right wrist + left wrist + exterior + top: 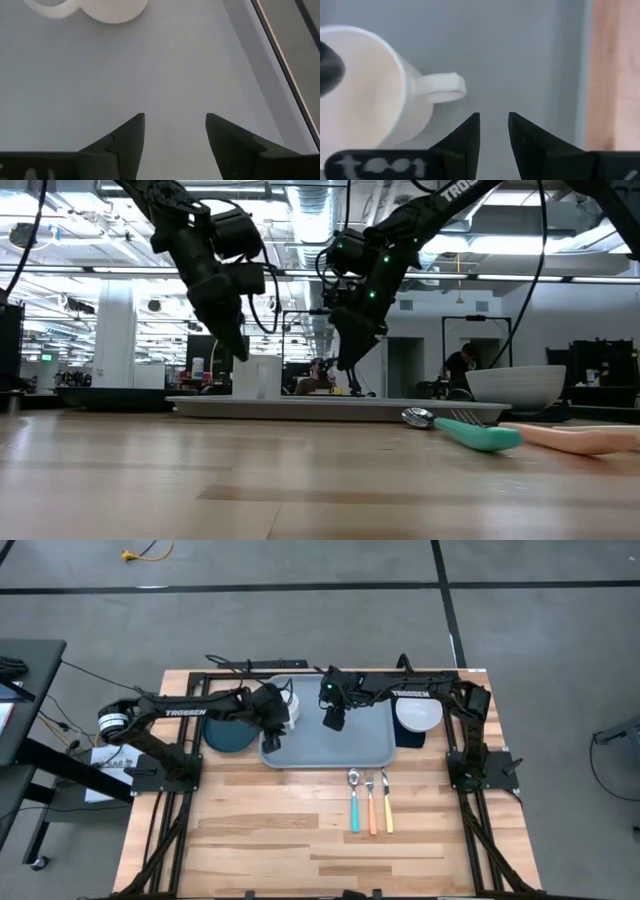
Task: Set up tray
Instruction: Put the white mug on the gray tray
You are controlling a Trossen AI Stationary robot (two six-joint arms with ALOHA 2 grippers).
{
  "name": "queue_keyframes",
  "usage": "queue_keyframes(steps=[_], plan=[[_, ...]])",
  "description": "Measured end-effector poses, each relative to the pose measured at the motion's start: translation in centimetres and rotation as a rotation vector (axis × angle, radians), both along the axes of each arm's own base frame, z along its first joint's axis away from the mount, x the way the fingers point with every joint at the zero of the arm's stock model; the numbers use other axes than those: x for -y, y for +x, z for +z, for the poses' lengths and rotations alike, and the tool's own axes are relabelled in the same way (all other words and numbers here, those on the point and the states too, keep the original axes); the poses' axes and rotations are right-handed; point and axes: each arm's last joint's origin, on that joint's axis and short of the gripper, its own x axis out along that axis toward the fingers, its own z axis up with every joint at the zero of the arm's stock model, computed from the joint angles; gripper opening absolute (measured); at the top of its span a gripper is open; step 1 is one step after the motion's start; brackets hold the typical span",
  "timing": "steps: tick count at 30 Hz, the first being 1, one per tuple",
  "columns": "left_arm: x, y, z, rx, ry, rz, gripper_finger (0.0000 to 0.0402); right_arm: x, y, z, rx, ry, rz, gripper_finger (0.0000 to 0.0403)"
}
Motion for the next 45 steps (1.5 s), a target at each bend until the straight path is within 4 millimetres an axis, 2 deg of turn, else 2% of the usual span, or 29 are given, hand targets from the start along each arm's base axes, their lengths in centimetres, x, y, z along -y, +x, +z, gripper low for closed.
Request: queue_keyframes(steps=[9, 23, 30, 38, 41, 45], plan=[[-1.0, -0.3, 0.0, -0.052, 0.141, 0.134, 0.0091, -0.3, -0.1, -0.1, -0.019, 0.012, -0.002, 0.0205], [-3.2, -1.4, -1.1, -0.014, 0.187, 0.246, 0.0091, -0.9, 0.1, -0.1, -0.021, 0.012, 0.014, 0.0205], [-5.3, -1.7, -0.4, 0.06, 0.292, 0.362, 0.0091, -0.9, 0.1, -0.1, -0.02, 0.012, 0.013, 0.0202], [-8.1, -3.0, 0.4, 0.122, 0.37, 0.503, 0.0091, -0.9, 0.1, -0.2, -0.018, 0.016, 0.007, 0.02], [-8.0, -3.0, 0.3, 0.146, 0.309, 0.468, 0.0091, -0.9, 0.1, -0.2, -0.019, 0.016, 0.006, 0.0199], [-6.3, -1.9, 0.1, 0.203, 0.158, 0.297, 0.0091, -0.9, 0.1, -0.2, -0.019, 0.017, 0.006, 0.0199]])
